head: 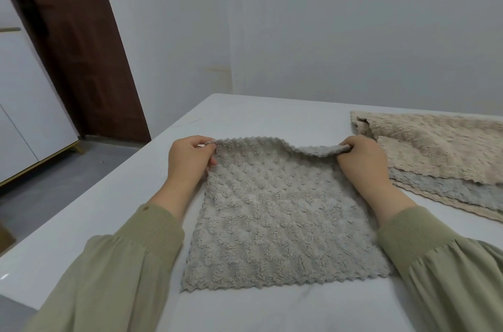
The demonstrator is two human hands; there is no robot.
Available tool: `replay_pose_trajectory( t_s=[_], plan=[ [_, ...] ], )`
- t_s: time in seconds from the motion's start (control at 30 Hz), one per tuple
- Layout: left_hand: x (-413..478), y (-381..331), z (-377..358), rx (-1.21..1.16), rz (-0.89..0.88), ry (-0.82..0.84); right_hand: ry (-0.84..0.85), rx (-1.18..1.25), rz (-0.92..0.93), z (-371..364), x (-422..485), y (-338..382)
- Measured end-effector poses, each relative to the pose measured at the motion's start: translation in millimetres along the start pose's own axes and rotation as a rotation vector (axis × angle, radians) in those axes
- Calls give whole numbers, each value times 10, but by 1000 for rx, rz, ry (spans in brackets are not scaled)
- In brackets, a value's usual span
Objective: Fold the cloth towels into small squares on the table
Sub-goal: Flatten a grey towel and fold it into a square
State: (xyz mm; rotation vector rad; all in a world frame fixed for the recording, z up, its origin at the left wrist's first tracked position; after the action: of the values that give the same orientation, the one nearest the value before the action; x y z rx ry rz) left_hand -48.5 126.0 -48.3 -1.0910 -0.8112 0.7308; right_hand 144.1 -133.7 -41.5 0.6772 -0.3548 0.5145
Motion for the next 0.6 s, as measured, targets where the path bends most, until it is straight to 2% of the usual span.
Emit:
replay_pose_trajectory(
  t_s=[0.2,0.3,0.4,0.5,0.6],
  plan=[
    [0,22,-35,-192,104,52,46,308,-136,30,31,-75],
    [-14,6,-39,-326,122,78,115,681,-279,51,7,-42],
    [-8,-91,-22,-508,99,91,12,967,-240,179,58,53],
    [-66,-130,-14,-599,131,107,-41,831,-185,234,-18,124],
    [-175,-59,-50,-523,253,159,-22,648,-238,129,-149,39]
  ],
)
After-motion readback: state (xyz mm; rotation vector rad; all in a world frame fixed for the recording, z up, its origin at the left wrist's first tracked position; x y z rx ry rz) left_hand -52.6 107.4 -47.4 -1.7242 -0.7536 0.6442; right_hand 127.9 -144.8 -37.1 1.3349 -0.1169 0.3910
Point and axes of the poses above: each hand's wrist, its own x-axis towards the middle knuckle, its own z-axis out of the back of the hand, y = z × x, the point moved 4 cm from there along x, towards the middle knuckle, and after that the axes turned 1 degree about z, right-handed, at the moved point
